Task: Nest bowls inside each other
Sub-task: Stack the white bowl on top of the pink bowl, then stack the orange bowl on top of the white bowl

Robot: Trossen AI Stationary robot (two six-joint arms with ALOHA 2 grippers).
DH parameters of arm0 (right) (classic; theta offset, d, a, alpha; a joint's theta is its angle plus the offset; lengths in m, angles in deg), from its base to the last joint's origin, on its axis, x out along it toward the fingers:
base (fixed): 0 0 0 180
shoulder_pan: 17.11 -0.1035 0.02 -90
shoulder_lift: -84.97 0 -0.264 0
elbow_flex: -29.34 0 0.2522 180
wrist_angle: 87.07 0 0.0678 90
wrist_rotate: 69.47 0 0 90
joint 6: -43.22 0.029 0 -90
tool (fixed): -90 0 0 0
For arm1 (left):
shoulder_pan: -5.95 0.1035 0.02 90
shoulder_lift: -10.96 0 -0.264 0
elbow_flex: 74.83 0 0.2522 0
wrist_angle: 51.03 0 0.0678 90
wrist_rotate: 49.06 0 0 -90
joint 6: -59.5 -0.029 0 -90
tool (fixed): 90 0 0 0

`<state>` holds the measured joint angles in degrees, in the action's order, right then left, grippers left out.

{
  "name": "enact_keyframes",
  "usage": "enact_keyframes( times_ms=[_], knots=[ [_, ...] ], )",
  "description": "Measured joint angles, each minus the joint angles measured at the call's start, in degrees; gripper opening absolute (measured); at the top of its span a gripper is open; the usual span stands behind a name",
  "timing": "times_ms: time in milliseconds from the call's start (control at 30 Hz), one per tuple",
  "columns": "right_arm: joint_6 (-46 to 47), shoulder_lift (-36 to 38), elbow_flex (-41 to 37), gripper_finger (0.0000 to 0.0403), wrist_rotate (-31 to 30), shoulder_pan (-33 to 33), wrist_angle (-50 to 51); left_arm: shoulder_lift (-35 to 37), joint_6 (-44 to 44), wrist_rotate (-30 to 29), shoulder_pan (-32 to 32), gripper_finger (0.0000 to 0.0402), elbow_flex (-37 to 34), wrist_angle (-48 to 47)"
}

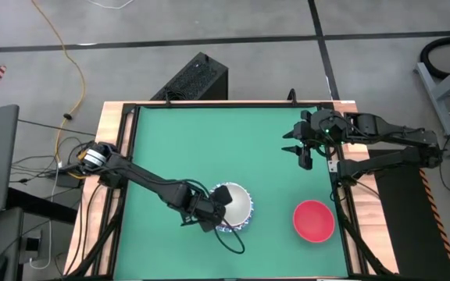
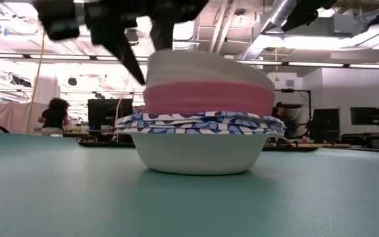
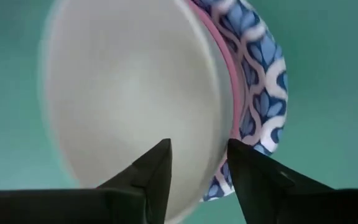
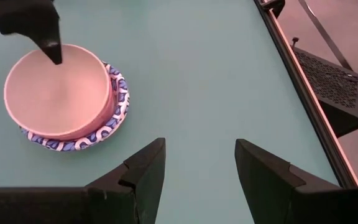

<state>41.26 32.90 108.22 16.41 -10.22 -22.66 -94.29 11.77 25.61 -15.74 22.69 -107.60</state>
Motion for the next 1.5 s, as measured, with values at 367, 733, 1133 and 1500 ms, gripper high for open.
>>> enact_keyframes(
  times_ms=[367,733,1133,1500],
  knots=[
    [2.3,0.02,0.0,0.0217,4.06,-4.06,0.06,0.15,9.48,6.2,0.0,0.0146,11.51,-7.01],
    [4.08,0.02,0.0,0.0217,2.45,-7.8,0.05,0.07,17.33,3.96,-0.47,0.0066,6.01,-4.13],
    [19.95,-2.08,-1.86,0.0217,-1.01,-12.65,6.71,2.99,18.8,-1.86,-3.25,0.0,2.22,-0.74],
    [44.17,-7.57,-12.35,0.0217,-1.13,-16.4,19.94,14.01,28.29,-1.47,-4.55,0.0,2.28,0.93]
  ],
)
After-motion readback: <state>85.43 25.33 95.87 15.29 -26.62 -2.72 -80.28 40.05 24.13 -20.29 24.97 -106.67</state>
